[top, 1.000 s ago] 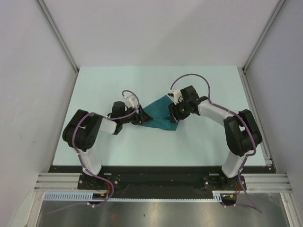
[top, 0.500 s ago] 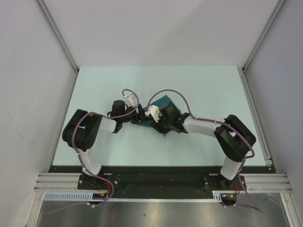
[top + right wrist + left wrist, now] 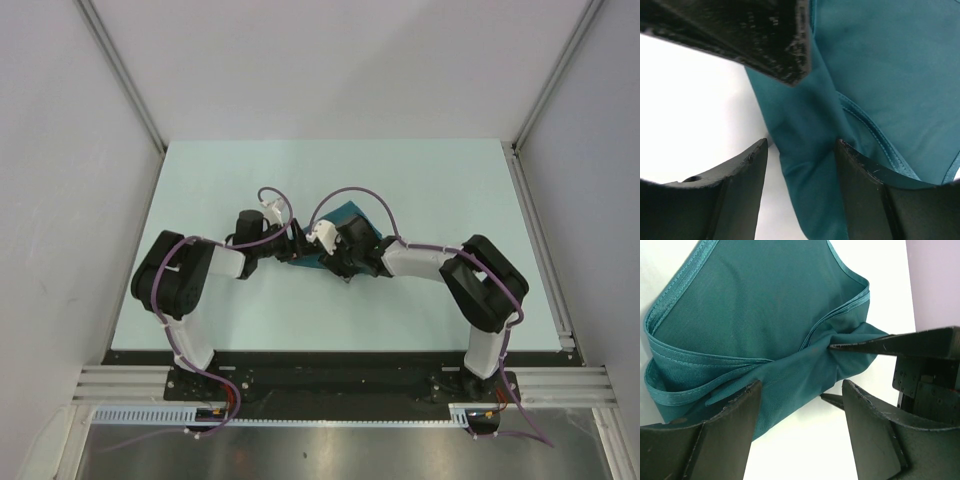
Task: Fold the napkin, place the utensils inside, and roll it up
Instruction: Roll the napkin with the utensil
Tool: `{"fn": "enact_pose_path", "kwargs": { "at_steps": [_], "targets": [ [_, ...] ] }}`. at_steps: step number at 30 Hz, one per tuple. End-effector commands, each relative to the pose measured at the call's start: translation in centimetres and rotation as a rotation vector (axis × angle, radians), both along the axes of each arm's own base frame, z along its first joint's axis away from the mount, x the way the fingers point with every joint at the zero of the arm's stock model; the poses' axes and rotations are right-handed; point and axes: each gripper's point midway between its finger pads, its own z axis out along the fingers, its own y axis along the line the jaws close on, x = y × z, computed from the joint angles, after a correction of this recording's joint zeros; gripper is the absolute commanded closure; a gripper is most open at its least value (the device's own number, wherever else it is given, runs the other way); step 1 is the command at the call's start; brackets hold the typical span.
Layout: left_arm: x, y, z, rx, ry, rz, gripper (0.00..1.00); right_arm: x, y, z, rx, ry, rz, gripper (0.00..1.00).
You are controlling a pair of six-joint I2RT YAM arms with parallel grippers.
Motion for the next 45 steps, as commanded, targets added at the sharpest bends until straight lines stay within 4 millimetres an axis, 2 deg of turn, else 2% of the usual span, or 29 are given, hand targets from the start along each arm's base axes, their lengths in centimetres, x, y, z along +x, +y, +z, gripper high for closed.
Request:
{"fn": "enact_pose_path", "kwargs": {
  "at_steps": [1,7,10,13,14,16,21,23,26,29,34,42,45],
  "targets": [
    [-1.8,2.4,-4.7,0.112,0.167,0.049,0.27,1.9,0.0,0.0,0.015,-0.024,-0.001,0.40],
    [-1.6,2.1,-4.4,0.102,0.158,0.039,0.27,2.2,0.1,-0.5,0.021,0.050,0.017,0.41],
    [-1.2,2.0,-4.0,0.097,0.143,0.034,0.26,1.7,0.2,-1.3,0.009,0.144,0.035,0.45],
    [-0.9,1.9,-3.6,0.095,0.133,0.033,0.26,0.8,0.1,-2.0,0.003,0.244,0.053,0.57],
    [-0.7,1.9,-3.3,0.094,0.125,0.033,0.26,-0.2,-0.2,-2.7,-0.013,0.300,0.060,0.65],
    [-0.5,1.8,-3.0,0.089,0.118,0.035,0.25,-1.0,-0.3,-2.8,-0.025,0.362,0.067,0.72],
    [1.5,1.8,-0.2,0.069,0.042,0.060,0.24,-3.0,-0.8,-4.0,-0.052,0.497,0.072,0.86],
    [2.2,2.2,1.6,0.066,0.001,0.084,0.23,-3.5,-1.2,-4.0,-0.054,0.546,0.058,0.92],
    [2.7,3.5,3.5,0.078,-0.053,0.121,0.23,-4.1,-1.6,-4.2,-0.042,0.602,0.039,1.00],
    [2.5,5.0,4.5,0.130,-0.105,0.169,0.22,-4.5,-1.7,-4.1,-0.007,0.650,0.014,1.00],
    [1.6,6.6,3.8,0.191,-0.119,0.213,0.22,-5.2,-1.5,-3.6,0.110,0.759,-0.008,1.00],
    [1.1,6.0,1.6,0.163,-0.060,0.190,0.22,-7.1,-0.6,-3.6,0.277,0.979,0.007,1.00],
    [1.1,5.6,1.1,0.138,-0.035,0.183,0.22,-7.2,-0.6,-3.6,0.325,1.043,0.001,1.00]
  ]
}}
